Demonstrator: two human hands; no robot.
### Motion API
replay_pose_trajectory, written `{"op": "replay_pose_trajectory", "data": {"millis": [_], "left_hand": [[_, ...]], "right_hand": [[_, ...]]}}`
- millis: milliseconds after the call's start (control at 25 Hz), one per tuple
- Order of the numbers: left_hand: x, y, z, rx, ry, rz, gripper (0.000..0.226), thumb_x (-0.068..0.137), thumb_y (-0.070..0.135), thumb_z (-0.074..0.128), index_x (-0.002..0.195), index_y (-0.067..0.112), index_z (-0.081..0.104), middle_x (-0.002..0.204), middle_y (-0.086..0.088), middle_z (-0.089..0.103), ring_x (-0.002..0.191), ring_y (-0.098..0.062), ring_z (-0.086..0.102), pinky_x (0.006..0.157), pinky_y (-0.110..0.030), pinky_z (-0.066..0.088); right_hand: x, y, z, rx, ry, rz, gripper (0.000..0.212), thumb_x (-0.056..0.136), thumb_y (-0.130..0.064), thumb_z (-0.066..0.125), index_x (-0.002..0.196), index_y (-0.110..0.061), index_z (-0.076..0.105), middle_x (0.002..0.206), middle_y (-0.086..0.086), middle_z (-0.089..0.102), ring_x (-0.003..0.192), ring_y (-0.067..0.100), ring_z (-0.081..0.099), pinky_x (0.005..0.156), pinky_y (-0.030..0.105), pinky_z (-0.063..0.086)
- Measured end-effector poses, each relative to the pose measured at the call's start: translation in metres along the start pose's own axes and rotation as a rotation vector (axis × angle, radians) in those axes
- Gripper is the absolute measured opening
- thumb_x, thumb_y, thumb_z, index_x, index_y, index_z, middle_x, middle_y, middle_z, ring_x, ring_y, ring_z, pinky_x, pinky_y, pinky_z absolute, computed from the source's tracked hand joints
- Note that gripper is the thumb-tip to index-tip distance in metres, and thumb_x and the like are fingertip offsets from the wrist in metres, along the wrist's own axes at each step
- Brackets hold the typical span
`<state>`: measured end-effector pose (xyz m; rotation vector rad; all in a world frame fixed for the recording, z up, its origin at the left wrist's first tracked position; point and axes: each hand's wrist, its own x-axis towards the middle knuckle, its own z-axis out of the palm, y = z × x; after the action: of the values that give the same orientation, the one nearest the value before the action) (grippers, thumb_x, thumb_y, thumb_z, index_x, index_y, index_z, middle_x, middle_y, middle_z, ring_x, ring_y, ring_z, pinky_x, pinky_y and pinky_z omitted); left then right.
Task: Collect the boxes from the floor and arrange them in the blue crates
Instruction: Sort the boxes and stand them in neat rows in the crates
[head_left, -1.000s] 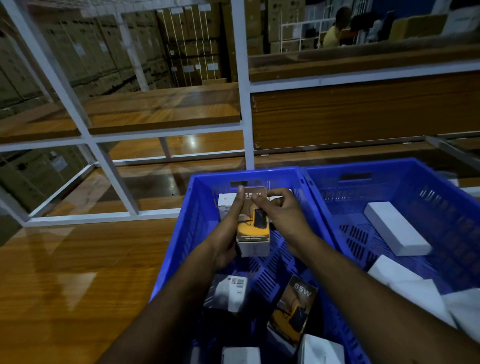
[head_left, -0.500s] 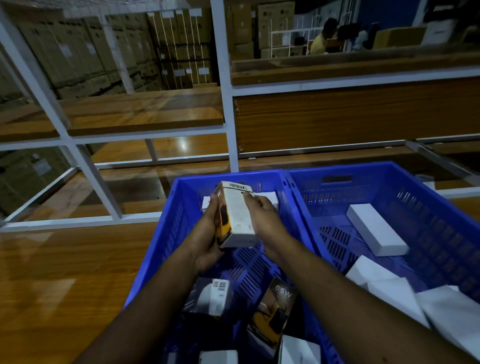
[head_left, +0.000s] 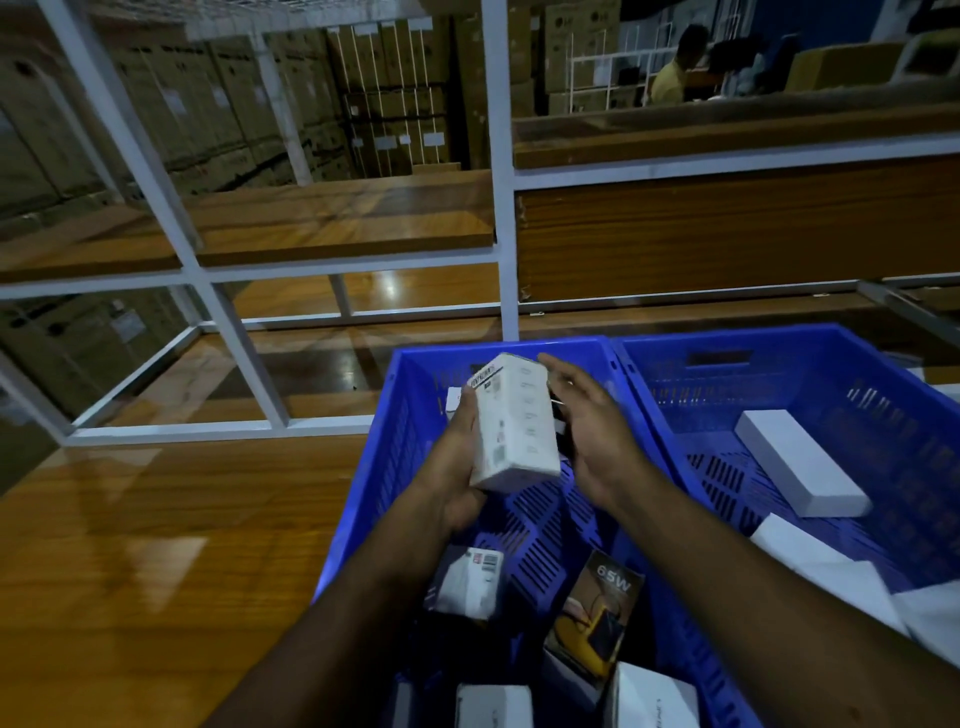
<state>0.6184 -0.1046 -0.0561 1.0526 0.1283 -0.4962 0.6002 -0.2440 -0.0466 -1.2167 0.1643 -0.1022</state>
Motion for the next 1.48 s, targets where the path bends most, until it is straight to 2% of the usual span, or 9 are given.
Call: {"op": "replay_pose_trajectory", "data": {"millis": [120,320,440,560,760,880,1080,1280,1480], "left_hand": [[0.001,-0.006,-0.002,-0.011,-0.03,-0.02,0.05,0.102,0.051,0.046,0.124,0.01,0.064,0.108,-0.015,0.072,0.093,-0.03,0.068,0.087,-0.04,0.053],[-0.002,-0.007,0.003,0.039,-0.039,-0.031,0.026,0.103,0.024,0.049,0.084,0.011,0.062,0.058,-0.002,0.068,0.046,-0.014,0.064,0.047,-0.02,0.052],[-0.004,-0.005,0.007,-0.028,-0.055,-0.029,0.027,0.1,0.033,0.053,0.1,0.009,0.065,0.078,-0.007,0.072,0.064,-0.019,0.068,0.065,-0.029,0.055],[0.002,-0.006,0.004,-0.086,-0.076,-0.037,0.065,0.093,0.064,0.048,0.13,0.012,0.063,0.112,-0.016,0.07,0.091,-0.03,0.069,0.086,-0.043,0.052],[0.002,0.002,0.004,-0.111,-0.133,-0.074,0.078,0.089,0.066,0.054,0.142,0.009,0.053,0.132,-0.018,0.062,0.118,-0.035,0.061,0.112,-0.053,0.041],[0.002,0.004,0.006,-0.068,-0.059,-0.046,0.072,0.093,0.07,0.039,0.137,0.015,0.058,0.127,-0.018,0.068,0.115,-0.035,0.066,0.103,-0.051,0.049],[0.006,-0.001,0.002,0.162,0.211,-0.009,0.049,0.102,0.053,0.041,0.119,0.016,0.07,0.109,-0.012,0.075,0.09,-0.026,0.072,0.072,-0.036,0.057],[0.004,-0.001,0.004,0.361,0.147,-0.039,0.054,0.095,0.064,0.047,0.122,0.022,0.068,0.113,-0.004,0.074,0.102,-0.022,0.068,0.089,-0.041,0.056],[0.002,-0.002,0.007,0.486,0.105,-0.063,0.029,0.095,0.049,0.061,0.11,0.024,0.063,0.12,-0.001,0.06,0.104,-0.013,0.058,0.098,-0.052,0.054]], "right_hand": [[-0.003,-0.004,0.0,-0.023,-0.042,-0.057,0.026,0.096,-0.023,0.063,0.122,-0.022,0.067,0.115,0.005,0.073,0.099,0.019,0.071,0.072,0.033,0.058],[0.0,-0.002,-0.002,-0.115,-0.012,-0.122,0.027,0.089,-0.022,0.071,0.116,-0.018,0.068,0.114,0.017,0.069,0.103,0.029,0.069,0.074,0.037,0.056],[0.001,0.0,-0.001,-0.137,0.006,-0.117,0.029,0.091,-0.021,0.07,0.118,-0.015,0.067,0.107,0.011,0.072,0.093,0.02,0.07,0.062,0.026,0.053],[0.001,0.0,-0.002,-0.154,0.027,-0.086,0.027,0.093,-0.02,0.067,0.119,-0.014,0.065,0.102,0.005,0.072,0.086,0.012,0.068,0.059,0.021,0.051],[0.001,0.006,0.002,-0.215,0.029,0.021,0.058,0.078,-0.041,0.079,0.126,-0.016,0.058,0.114,0.003,0.068,0.101,0.02,0.067,0.08,0.033,0.056],[-0.003,0.005,0.003,-0.114,-0.046,0.211,0.056,0.077,-0.05,0.076,0.119,-0.014,0.067,0.109,0.009,0.076,0.1,0.027,0.072,0.092,0.043,0.057],[-0.002,0.011,0.002,-0.112,-0.07,0.221,0.038,0.091,-0.026,0.07,0.124,-0.011,0.061,0.116,0.01,0.073,0.101,0.027,0.07,0.09,0.041,0.057],[0.006,0.013,-0.008,-0.42,0.039,0.08,0.054,0.082,-0.004,0.077,0.127,-0.011,0.049,0.115,0.003,0.066,0.096,0.014,0.065,0.077,0.027,0.054],[0.006,0.016,-0.02,-1.197,0.157,0.096,0.06,0.07,-0.022,0.086,0.119,-0.015,0.053,0.127,0.007,0.049,0.112,0.027,0.056,0.093,0.04,0.052]]}}
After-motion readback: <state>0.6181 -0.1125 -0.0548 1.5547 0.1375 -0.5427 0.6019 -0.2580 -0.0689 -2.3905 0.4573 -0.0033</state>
